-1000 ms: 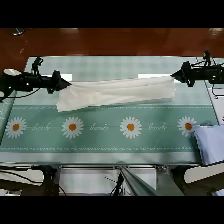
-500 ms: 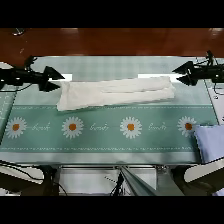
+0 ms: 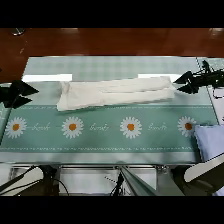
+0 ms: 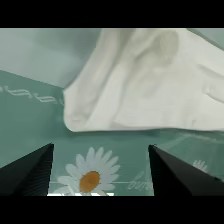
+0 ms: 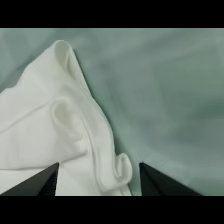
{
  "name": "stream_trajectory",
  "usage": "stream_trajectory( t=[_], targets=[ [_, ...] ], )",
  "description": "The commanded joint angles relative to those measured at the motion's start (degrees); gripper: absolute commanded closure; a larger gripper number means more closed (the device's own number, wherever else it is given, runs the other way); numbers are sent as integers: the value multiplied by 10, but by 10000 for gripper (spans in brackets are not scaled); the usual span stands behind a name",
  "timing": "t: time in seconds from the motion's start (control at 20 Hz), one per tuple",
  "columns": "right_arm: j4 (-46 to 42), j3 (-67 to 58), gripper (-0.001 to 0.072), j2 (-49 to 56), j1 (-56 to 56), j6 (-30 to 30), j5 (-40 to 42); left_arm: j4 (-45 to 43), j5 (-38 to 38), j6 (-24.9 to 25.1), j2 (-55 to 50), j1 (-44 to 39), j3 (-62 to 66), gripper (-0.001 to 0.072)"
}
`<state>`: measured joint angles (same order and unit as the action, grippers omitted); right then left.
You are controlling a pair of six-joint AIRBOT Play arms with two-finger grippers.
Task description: Fold the shirts.
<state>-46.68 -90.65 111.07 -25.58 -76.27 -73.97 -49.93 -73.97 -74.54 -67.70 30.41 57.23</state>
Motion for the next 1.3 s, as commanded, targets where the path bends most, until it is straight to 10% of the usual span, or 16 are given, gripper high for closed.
stream_trajectory(
  t=[0.0, 0.2, 0.3, 0.35, 0.45, 0.5, 1.0, 1.25],
  targets=[
    [13, -1, 123, 21, 41, 8, -9, 108, 39, 65, 94, -28, -118, 8],
    [12, -1, 199, 20, 92, 2, -6, 114, 59, 66, 83, -107, -151, 9],
    [12, -1, 700, 15, 97, 1, -14, 114, 65, 73, 73, -139, -151, 12],
    [11, -1, 691, 7, 93, 1, -26, 114, 67, 82, 70, -150, -151, 91],
    [11, -1, 691, -22, 77, 4, -59, 114, 81, 81, 66, -164, -151, 601],
    [11, 5, 691, -47, 67, 10, -71, 115, 93, 81, 66, -169, -151, 677],
    [-63, 300, 691, -522, 40, 42, -69, 114, 347, 67, -48, -520, -49, 678],
    [-62, 334, 691, -680, 40, -12, -88, 114, 308, 8, -264, -643, 208, 678]
  ],
)
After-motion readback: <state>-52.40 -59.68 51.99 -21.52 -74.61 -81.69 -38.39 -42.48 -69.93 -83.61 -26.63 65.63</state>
